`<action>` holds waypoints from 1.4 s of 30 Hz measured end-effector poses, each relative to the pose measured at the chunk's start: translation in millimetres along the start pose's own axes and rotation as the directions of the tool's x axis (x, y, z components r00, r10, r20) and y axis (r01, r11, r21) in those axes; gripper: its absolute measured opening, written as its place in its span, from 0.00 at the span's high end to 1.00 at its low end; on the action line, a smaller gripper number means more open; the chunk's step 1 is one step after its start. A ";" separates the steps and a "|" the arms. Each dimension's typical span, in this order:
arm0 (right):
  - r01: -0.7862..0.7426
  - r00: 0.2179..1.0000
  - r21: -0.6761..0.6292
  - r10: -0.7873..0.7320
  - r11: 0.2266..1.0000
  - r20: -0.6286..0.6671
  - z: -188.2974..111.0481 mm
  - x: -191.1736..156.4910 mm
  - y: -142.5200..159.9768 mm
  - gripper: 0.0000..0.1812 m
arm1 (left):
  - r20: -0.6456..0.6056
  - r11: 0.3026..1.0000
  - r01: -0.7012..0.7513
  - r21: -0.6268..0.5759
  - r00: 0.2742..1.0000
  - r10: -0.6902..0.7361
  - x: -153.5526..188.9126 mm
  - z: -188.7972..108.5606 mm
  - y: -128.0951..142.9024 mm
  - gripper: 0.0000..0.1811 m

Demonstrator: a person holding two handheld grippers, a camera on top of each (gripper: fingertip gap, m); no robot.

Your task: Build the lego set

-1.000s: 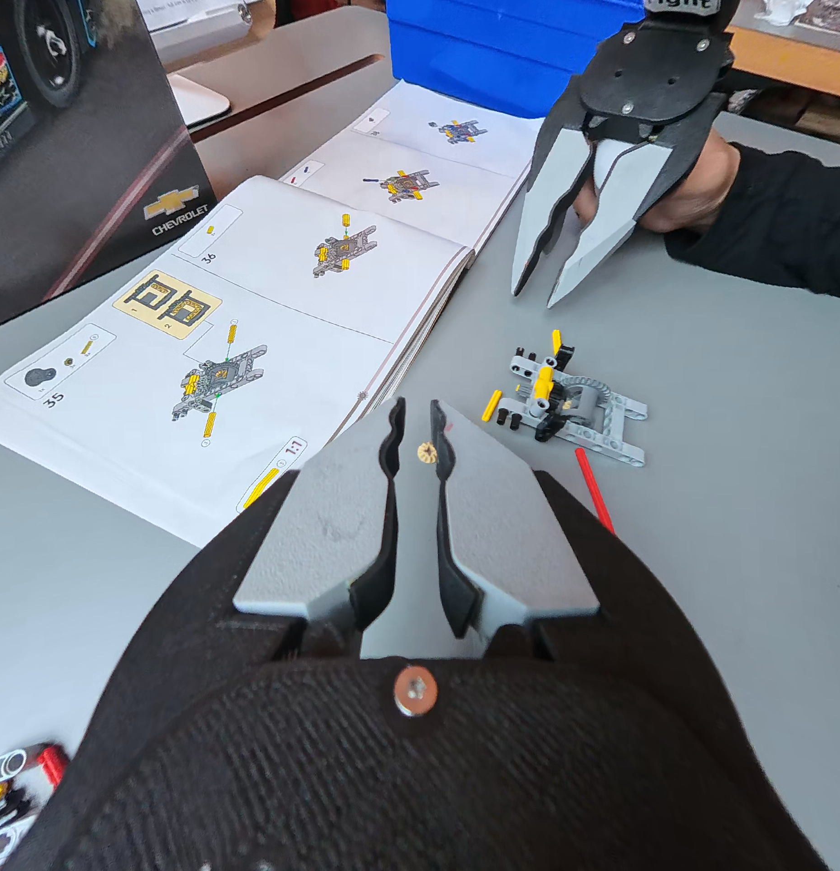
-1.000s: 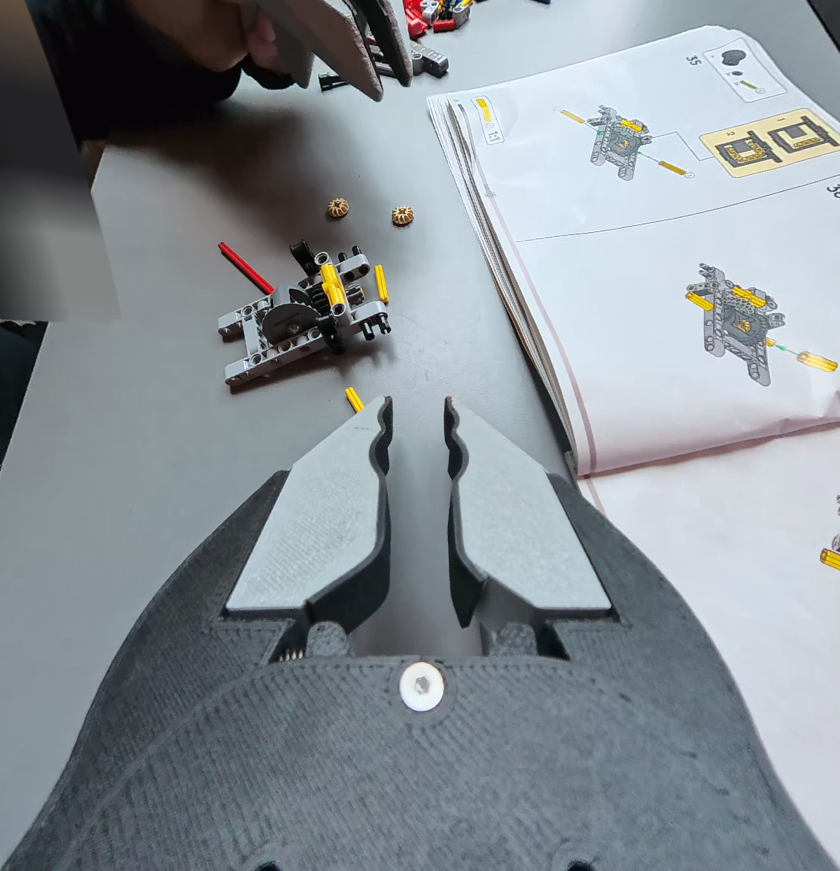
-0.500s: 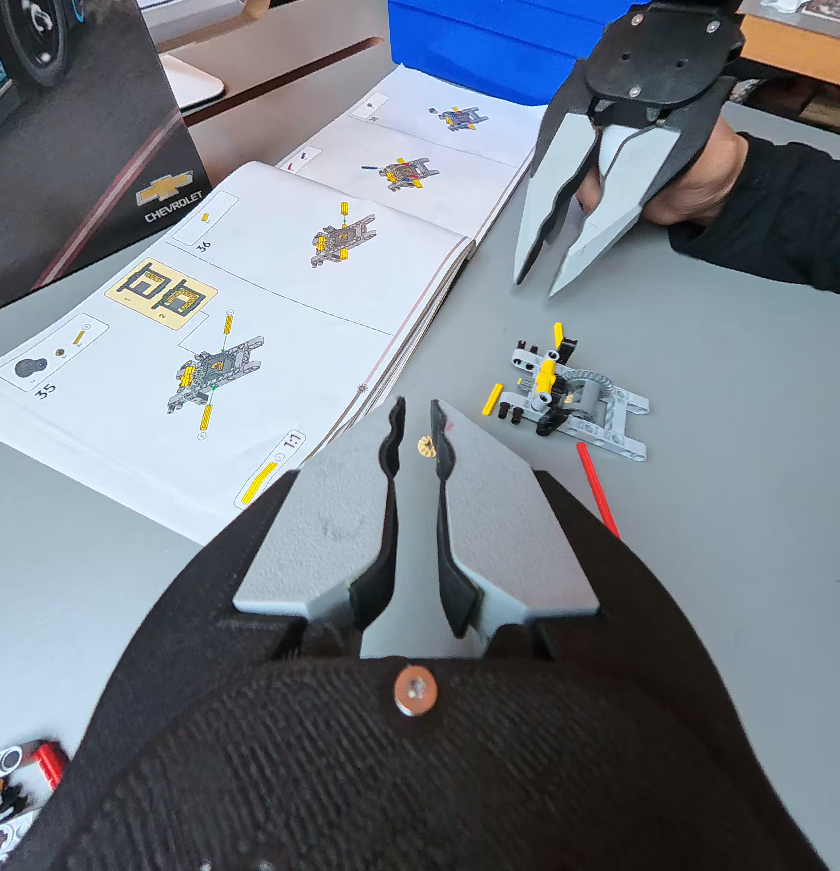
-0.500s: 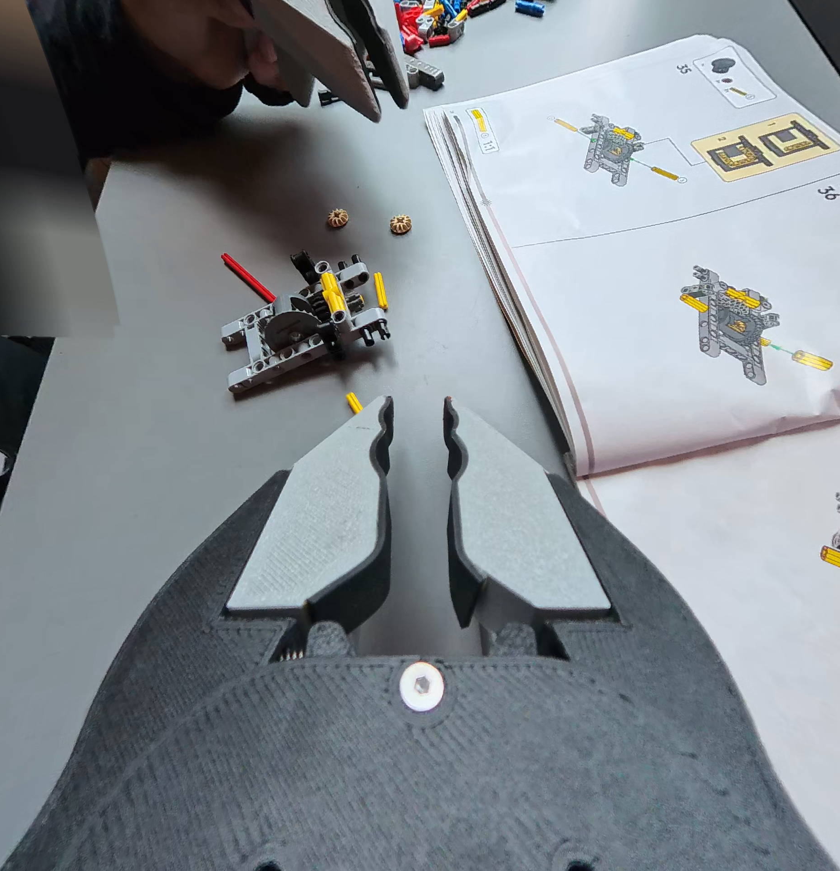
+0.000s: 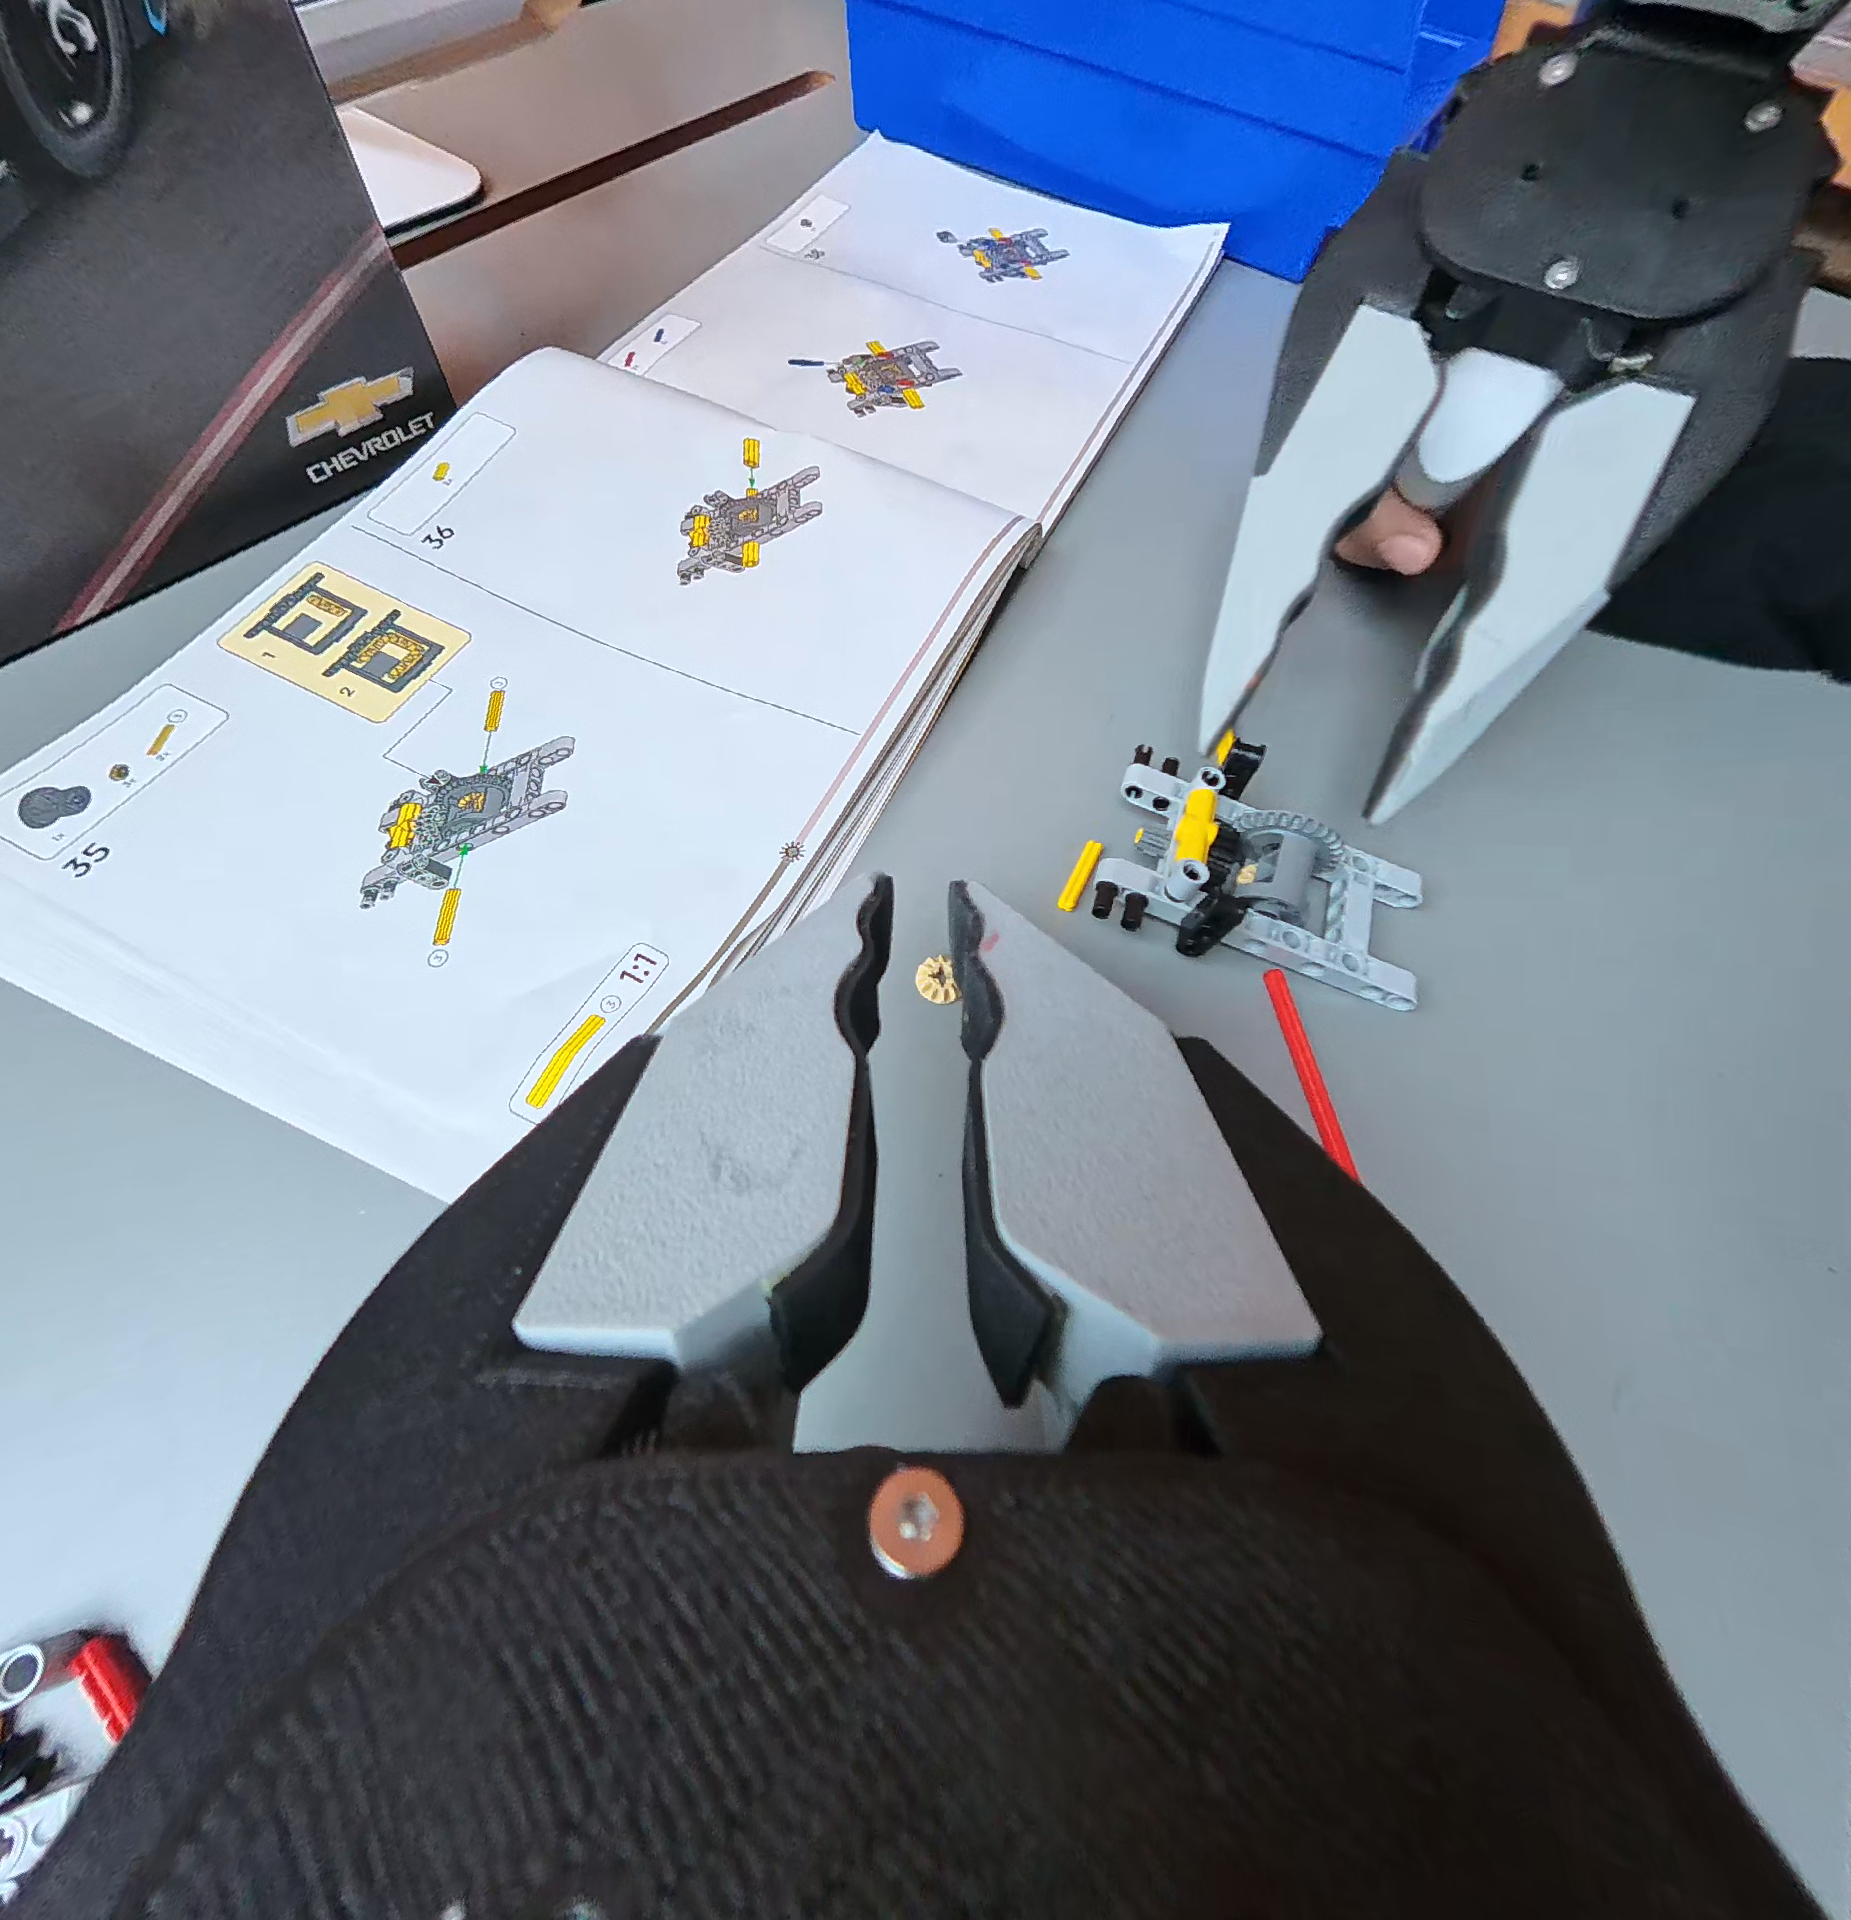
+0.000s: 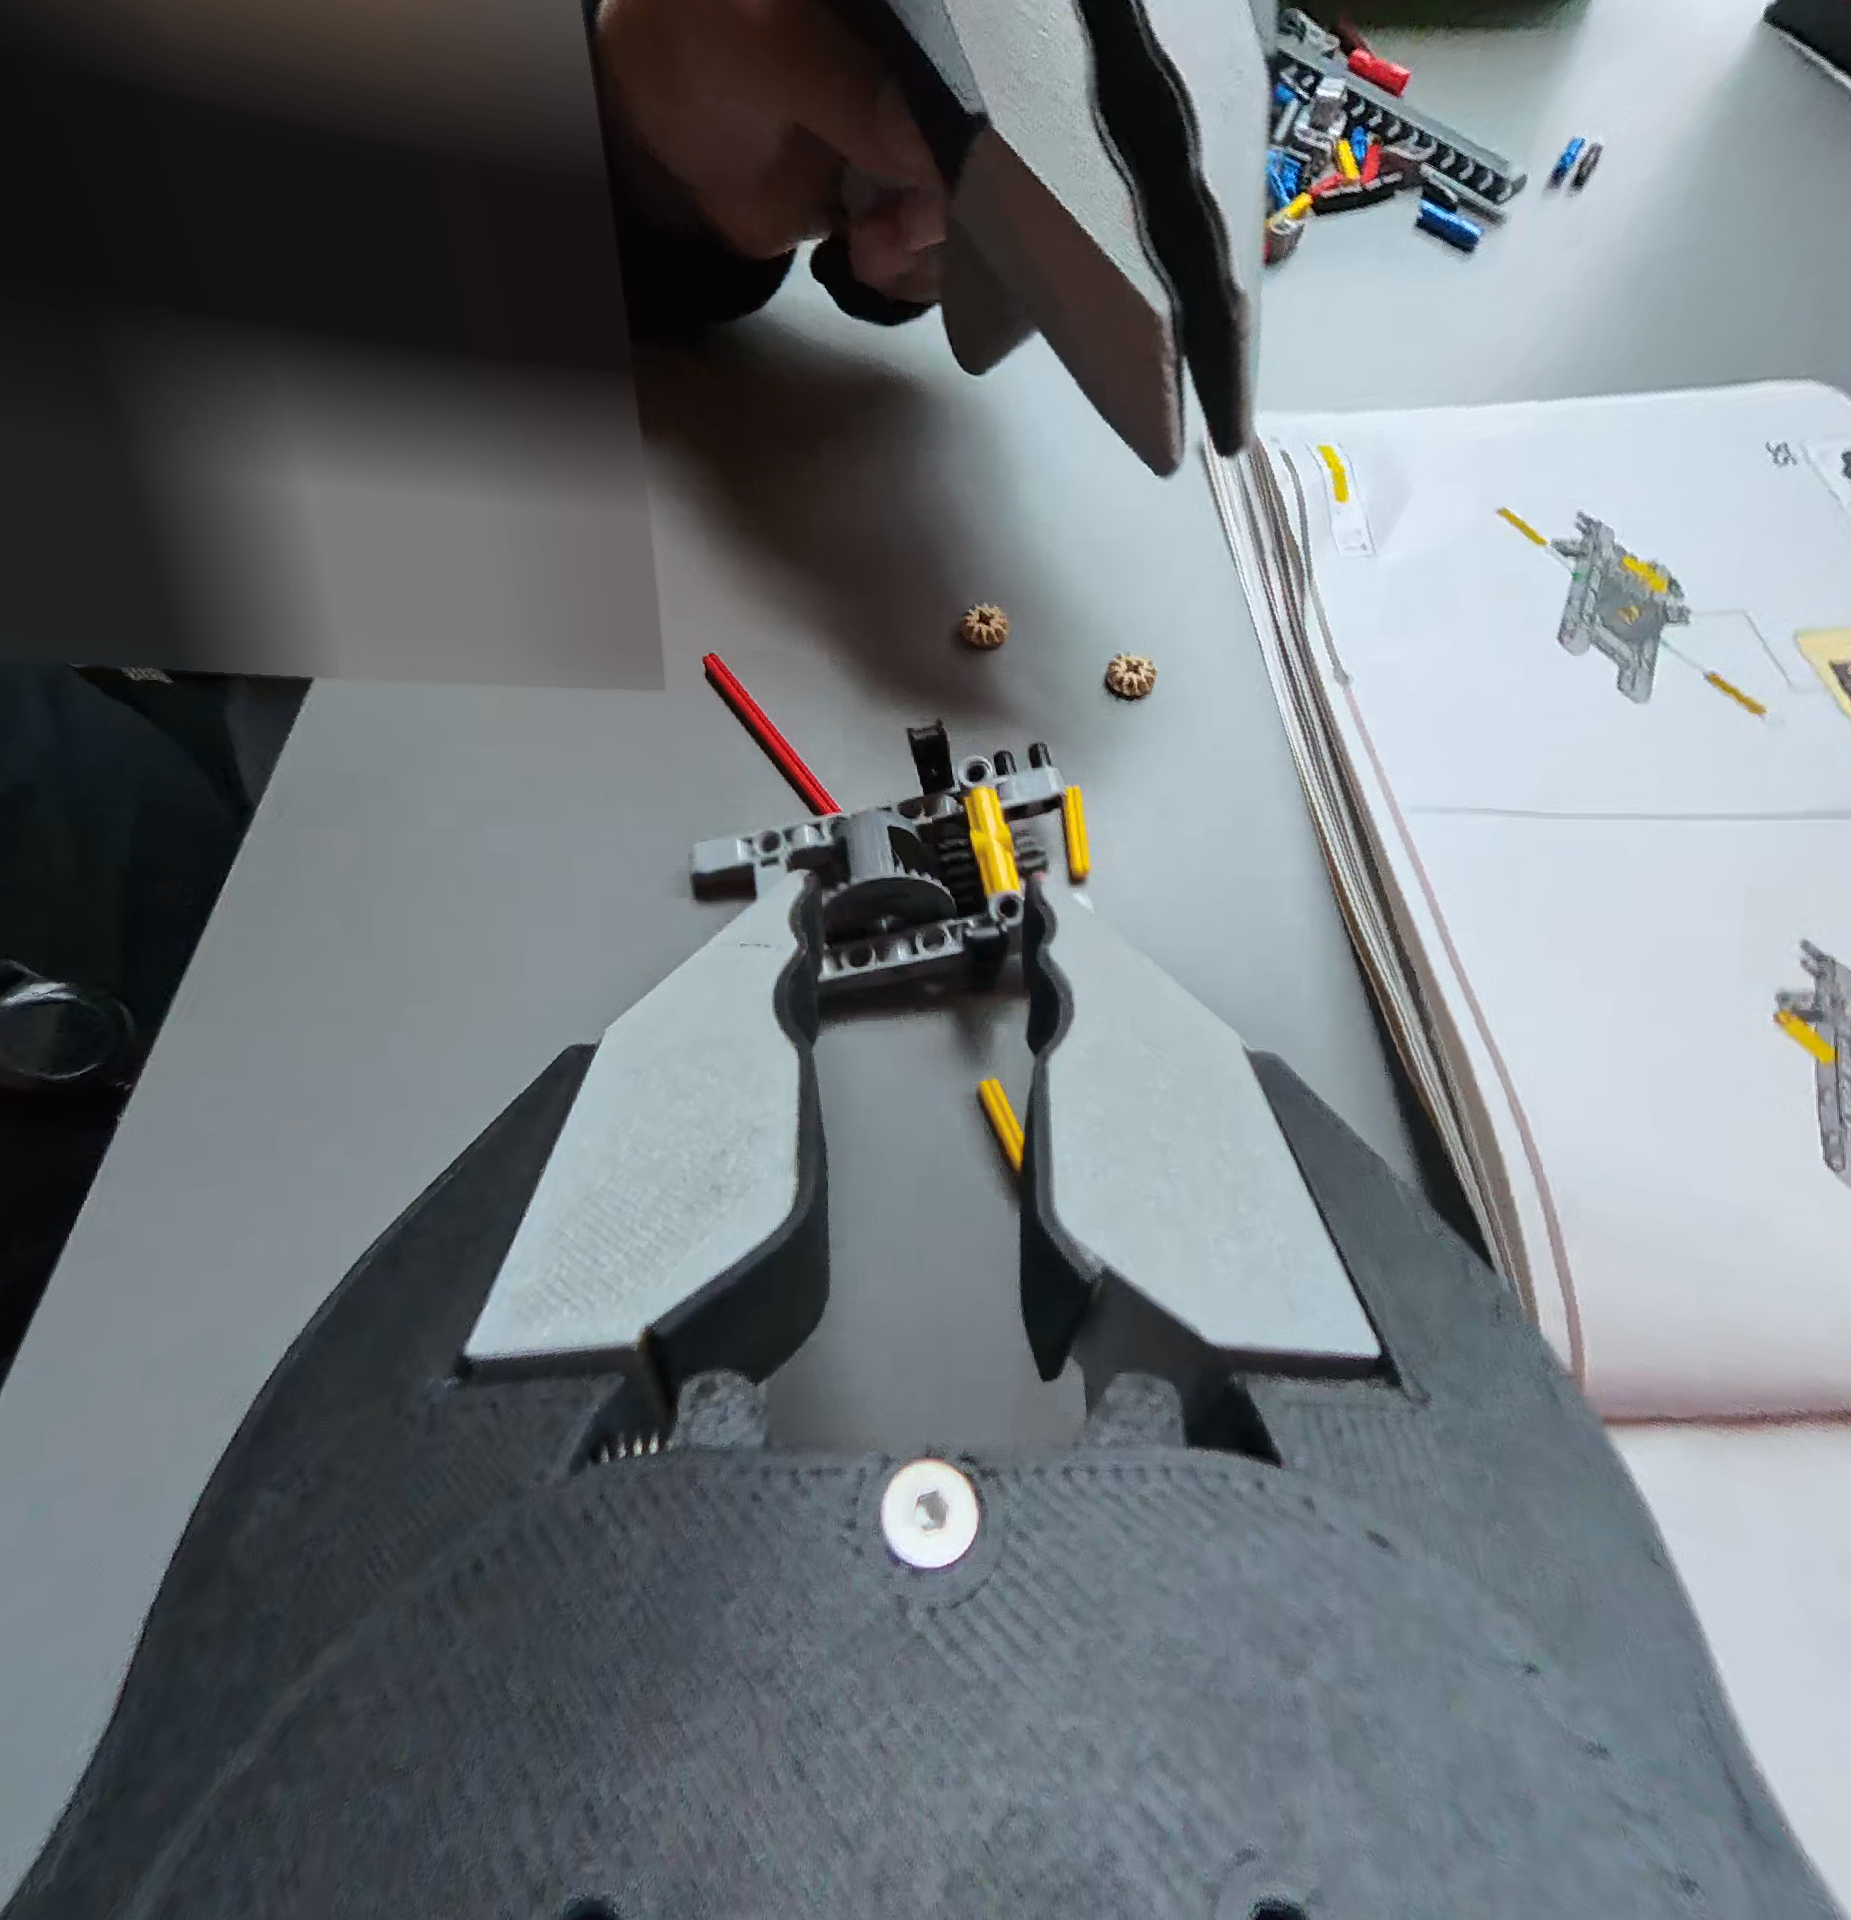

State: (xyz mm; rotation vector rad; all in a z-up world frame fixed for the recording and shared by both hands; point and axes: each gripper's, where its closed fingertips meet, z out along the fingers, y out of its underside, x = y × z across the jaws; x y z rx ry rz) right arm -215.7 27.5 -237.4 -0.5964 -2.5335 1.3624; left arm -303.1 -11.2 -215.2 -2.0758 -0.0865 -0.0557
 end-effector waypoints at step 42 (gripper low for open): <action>-0.021 1.000 -0.044 0.022 0.999 0.012 9.8 -1.5 7.8 0.88 | -0.022 1.000 0.001 0.003 1.000 -0.001 3.7 -0.5 -1.2 0.96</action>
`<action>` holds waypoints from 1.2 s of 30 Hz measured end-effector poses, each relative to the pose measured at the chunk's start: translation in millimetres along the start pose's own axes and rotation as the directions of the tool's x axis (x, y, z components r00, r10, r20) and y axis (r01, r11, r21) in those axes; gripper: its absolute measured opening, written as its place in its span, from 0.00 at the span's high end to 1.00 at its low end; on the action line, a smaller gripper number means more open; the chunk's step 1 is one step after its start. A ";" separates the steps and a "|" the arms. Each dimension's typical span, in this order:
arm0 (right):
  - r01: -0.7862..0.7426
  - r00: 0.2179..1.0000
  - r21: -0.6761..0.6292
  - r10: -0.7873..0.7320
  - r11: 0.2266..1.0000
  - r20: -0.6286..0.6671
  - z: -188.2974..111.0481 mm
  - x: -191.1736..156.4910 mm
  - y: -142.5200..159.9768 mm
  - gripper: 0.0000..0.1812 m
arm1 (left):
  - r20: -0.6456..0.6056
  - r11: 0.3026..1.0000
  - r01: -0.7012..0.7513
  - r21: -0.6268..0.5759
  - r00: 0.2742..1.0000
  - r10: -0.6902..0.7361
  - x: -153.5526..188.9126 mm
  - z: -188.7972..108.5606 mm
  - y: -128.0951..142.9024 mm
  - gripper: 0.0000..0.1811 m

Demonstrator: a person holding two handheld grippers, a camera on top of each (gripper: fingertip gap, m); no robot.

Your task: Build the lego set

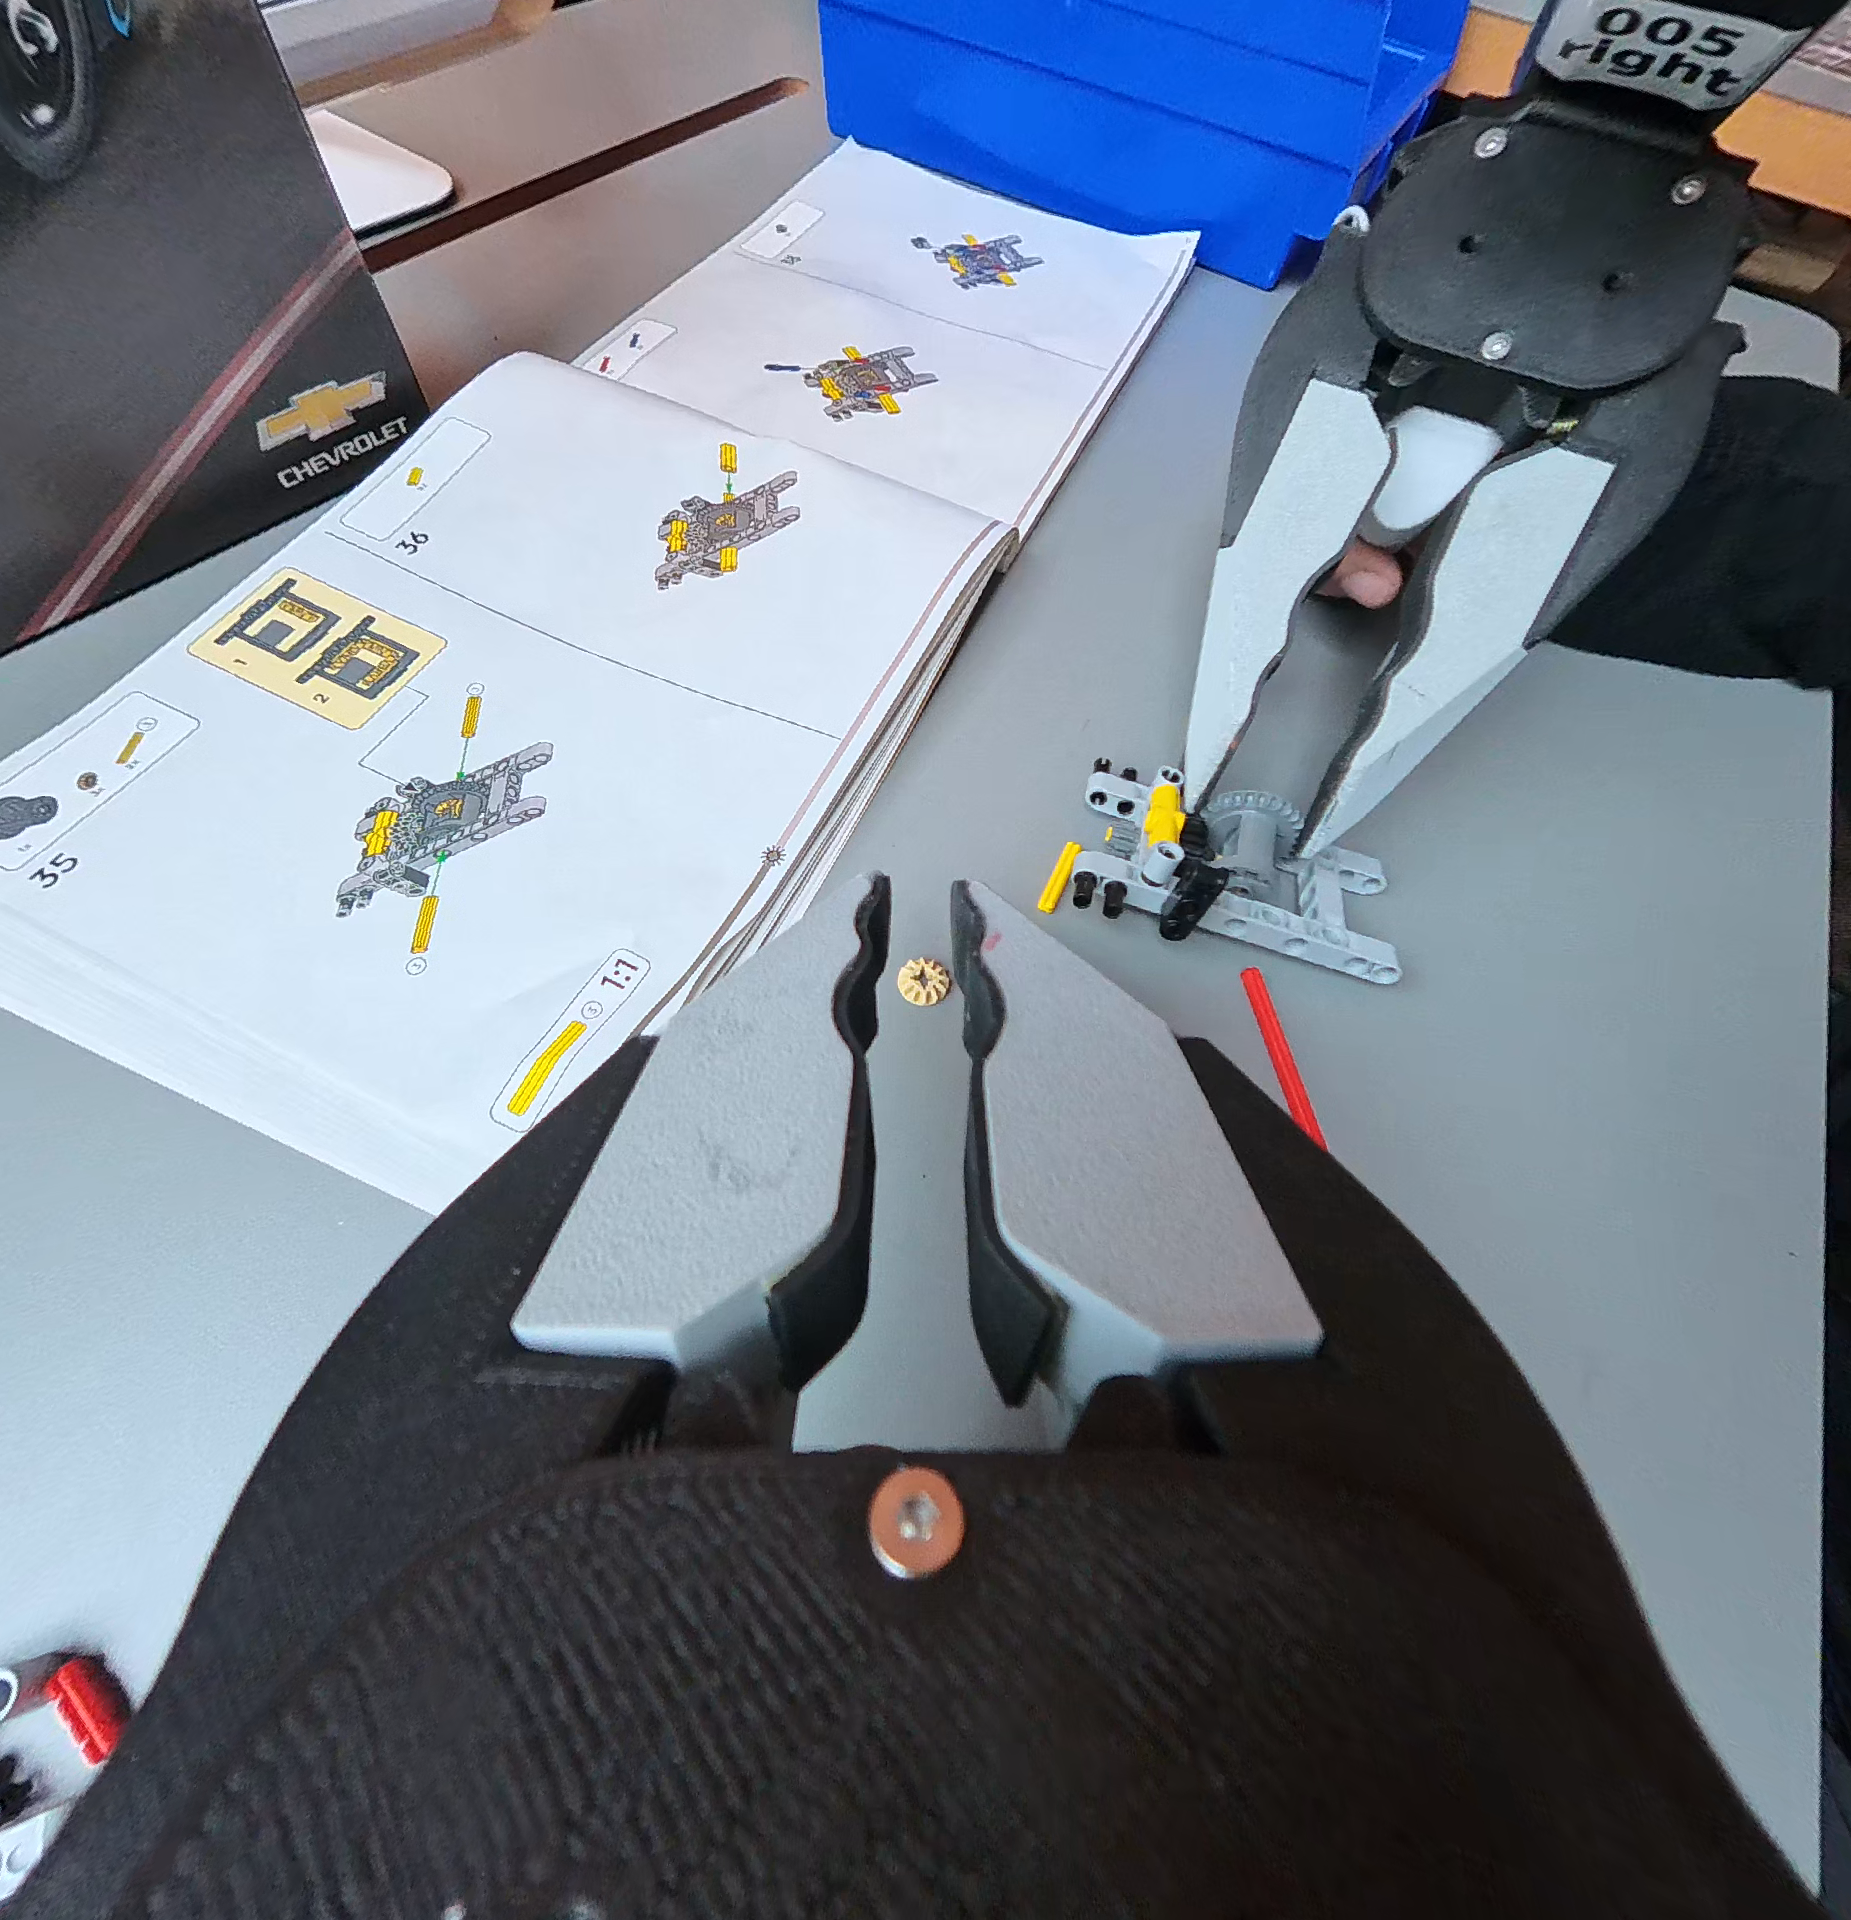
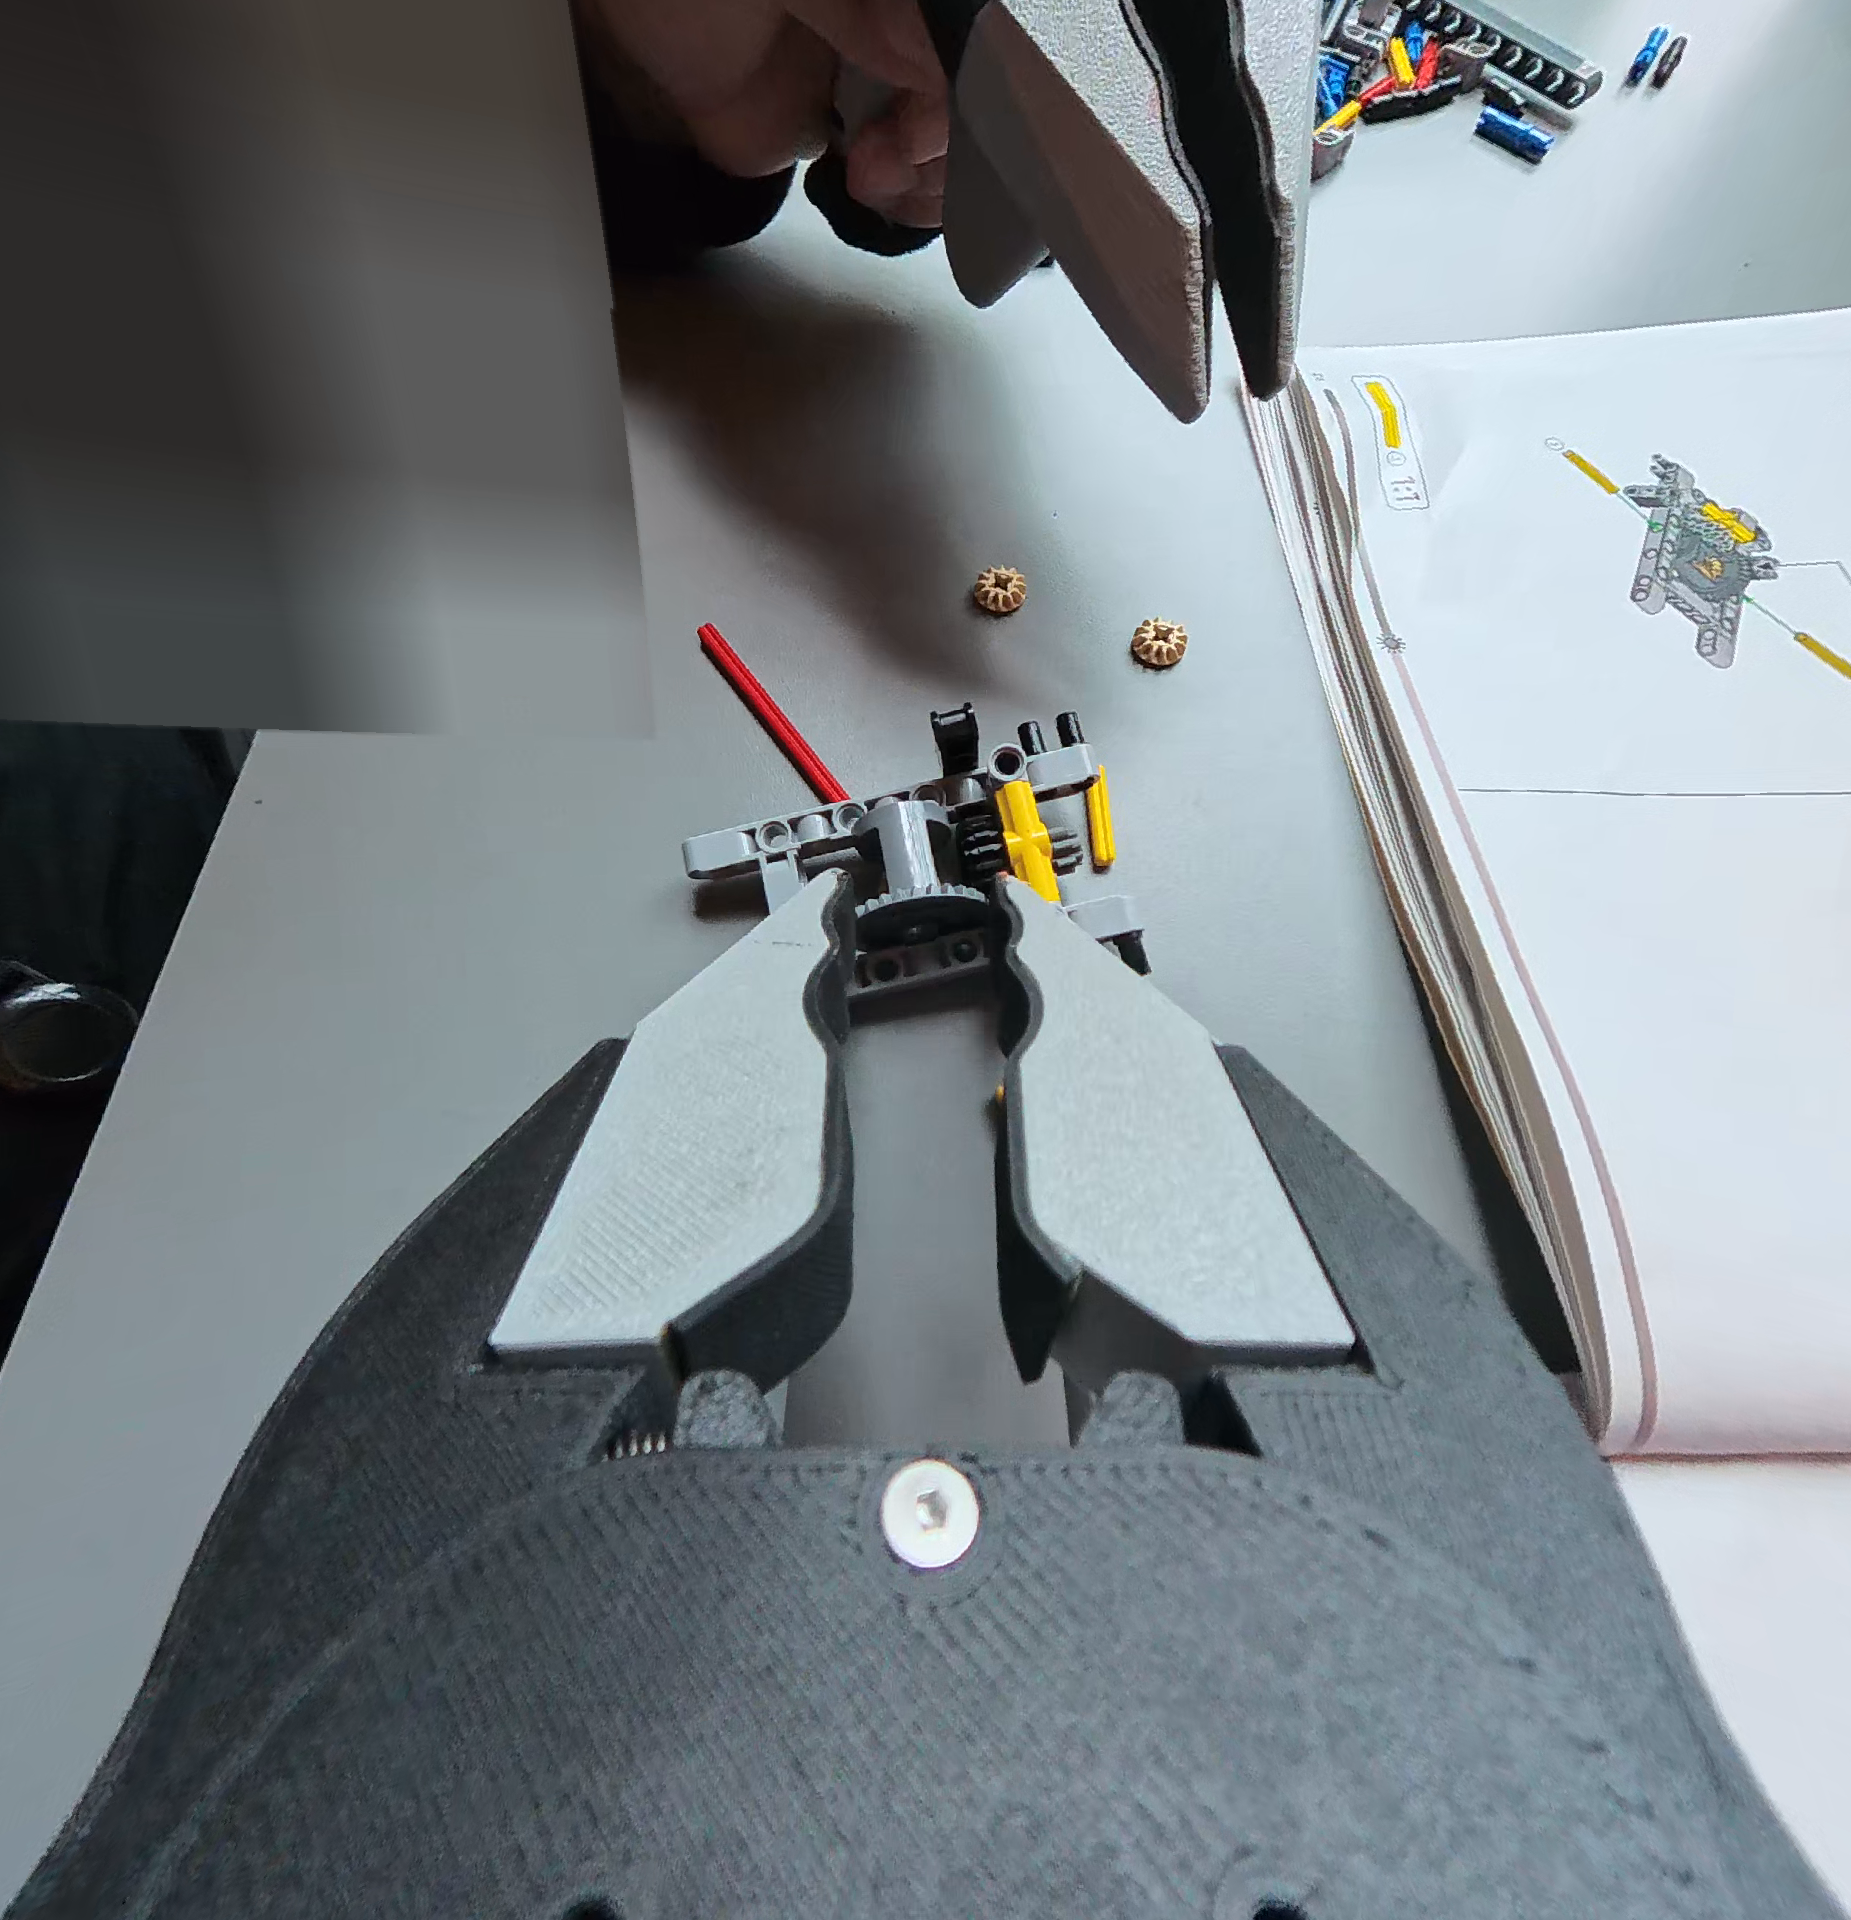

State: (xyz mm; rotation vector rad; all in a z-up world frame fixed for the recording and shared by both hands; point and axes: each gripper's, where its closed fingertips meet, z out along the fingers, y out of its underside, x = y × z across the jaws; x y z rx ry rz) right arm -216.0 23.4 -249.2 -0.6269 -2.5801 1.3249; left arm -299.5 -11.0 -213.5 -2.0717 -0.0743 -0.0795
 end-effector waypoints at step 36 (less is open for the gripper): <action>0.005 1.000 0.003 -0.005 1.000 0.019 2.9 -4.4 -2.1 0.88 | 0.015 1.000 0.010 -0.013 1.000 -0.010 -5.2 -0.6 3.9 0.95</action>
